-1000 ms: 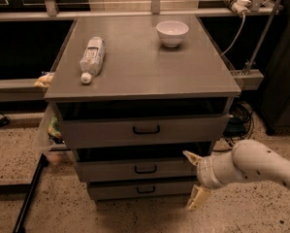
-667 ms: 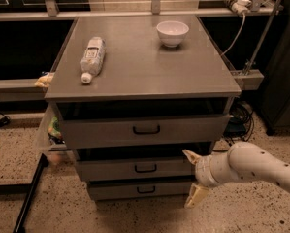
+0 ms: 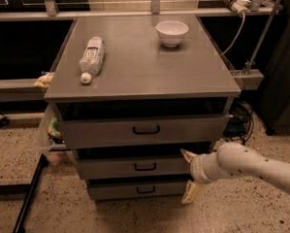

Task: Open middle drawer

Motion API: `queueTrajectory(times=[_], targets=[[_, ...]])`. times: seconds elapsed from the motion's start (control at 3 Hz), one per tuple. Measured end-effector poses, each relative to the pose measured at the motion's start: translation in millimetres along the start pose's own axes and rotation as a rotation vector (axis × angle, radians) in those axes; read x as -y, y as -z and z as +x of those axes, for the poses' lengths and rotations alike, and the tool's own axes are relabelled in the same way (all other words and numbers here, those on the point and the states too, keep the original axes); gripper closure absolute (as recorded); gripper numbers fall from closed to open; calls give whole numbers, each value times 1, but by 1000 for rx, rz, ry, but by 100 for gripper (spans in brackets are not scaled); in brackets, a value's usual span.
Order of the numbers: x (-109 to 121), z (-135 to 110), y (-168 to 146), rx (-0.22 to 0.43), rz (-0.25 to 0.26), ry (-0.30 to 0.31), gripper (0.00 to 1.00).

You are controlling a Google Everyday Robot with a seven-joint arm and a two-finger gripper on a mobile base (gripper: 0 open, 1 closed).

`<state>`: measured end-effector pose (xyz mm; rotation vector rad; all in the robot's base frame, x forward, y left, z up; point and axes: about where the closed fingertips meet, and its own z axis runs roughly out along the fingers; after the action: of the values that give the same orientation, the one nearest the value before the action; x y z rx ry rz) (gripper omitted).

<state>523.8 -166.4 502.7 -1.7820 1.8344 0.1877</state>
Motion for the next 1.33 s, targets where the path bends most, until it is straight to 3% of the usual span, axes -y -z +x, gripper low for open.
queueTrajectory(times=[0.67,1.33], targets=[[24,20,-28,-11,19,-14,0],[42,37,-52,-2,2,-48,0]])
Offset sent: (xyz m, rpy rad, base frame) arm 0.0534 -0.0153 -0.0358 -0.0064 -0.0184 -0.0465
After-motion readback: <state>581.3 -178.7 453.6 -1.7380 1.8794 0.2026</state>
